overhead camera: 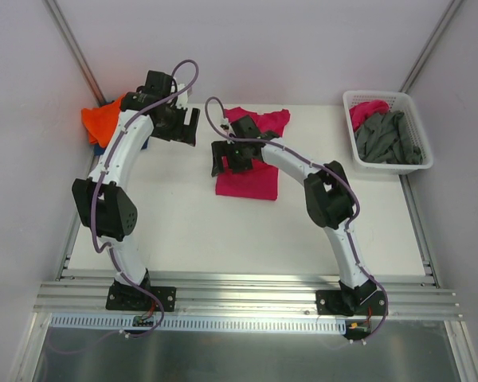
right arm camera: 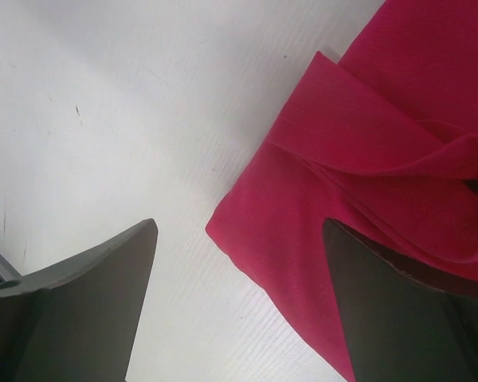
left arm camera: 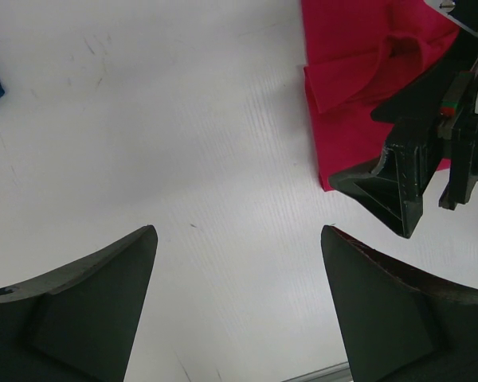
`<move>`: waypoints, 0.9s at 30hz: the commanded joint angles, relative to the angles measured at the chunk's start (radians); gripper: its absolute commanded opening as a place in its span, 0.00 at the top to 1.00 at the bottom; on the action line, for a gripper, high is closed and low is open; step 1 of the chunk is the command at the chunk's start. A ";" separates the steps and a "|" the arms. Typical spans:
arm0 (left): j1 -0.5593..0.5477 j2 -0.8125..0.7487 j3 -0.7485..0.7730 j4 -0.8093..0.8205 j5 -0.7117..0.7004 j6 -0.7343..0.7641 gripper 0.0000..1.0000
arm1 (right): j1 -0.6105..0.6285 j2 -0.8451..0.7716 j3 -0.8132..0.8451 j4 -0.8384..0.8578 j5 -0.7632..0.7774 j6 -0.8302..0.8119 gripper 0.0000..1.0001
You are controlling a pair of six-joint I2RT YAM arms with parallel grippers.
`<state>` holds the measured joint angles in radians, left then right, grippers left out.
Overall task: Fold and stack the t-shirts
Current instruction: Fold the tshirt
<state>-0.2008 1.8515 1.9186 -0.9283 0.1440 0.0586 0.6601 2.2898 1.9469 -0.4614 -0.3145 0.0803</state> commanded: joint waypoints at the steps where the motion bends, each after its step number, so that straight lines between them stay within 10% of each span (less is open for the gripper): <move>1: 0.012 -0.072 -0.001 -0.001 -0.004 -0.016 0.15 | 0.012 -0.027 0.031 -0.019 0.018 -0.027 0.11; 27: 0.020 -0.071 -0.013 -0.003 0.008 -0.026 0.15 | -0.100 0.097 0.199 -0.017 0.218 -0.134 0.11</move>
<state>-0.1940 1.8320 1.9141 -0.9279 0.1478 0.0402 0.5896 2.3665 2.0563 -0.5041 -0.1513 -0.0086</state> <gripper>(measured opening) 0.854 0.893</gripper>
